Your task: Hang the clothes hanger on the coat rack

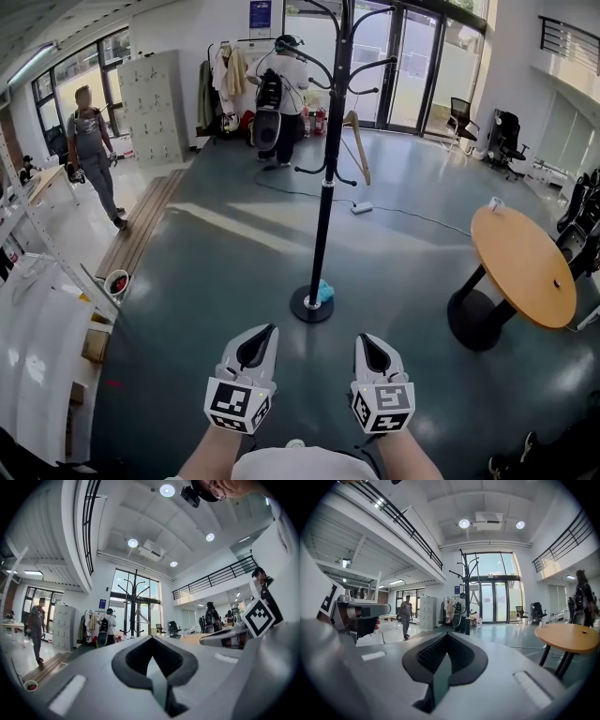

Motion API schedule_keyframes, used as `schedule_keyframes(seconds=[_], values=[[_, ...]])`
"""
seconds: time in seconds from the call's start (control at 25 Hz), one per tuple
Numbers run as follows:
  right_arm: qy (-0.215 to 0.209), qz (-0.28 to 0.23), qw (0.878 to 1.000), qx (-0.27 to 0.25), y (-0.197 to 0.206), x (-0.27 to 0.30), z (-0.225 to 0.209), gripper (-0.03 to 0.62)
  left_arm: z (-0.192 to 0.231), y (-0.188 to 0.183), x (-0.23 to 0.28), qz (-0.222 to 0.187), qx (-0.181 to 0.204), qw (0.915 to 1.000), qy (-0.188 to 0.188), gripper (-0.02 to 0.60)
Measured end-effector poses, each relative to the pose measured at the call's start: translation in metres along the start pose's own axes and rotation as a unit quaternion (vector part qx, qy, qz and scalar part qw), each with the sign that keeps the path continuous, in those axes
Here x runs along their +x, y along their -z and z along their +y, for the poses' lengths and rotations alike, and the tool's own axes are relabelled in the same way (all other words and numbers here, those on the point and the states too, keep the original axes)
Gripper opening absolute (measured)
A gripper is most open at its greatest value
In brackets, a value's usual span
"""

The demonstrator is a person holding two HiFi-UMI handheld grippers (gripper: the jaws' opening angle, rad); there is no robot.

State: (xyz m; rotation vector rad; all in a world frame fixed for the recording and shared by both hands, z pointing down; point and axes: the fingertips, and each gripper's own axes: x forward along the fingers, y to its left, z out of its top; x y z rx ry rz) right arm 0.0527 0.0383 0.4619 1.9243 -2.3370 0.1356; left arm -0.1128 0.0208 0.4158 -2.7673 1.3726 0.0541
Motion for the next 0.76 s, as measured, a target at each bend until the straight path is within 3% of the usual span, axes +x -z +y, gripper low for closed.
schedule_keyframes(seconds=[0.76], values=[[0.010, -0.003, 1.000, 0.004, 0.0023, -0.0082, 0.0002, 0.026, -0.0033, 0.0006, -0.0078, 0.001, 0.007, 1.0000, 0.005, 0.000]])
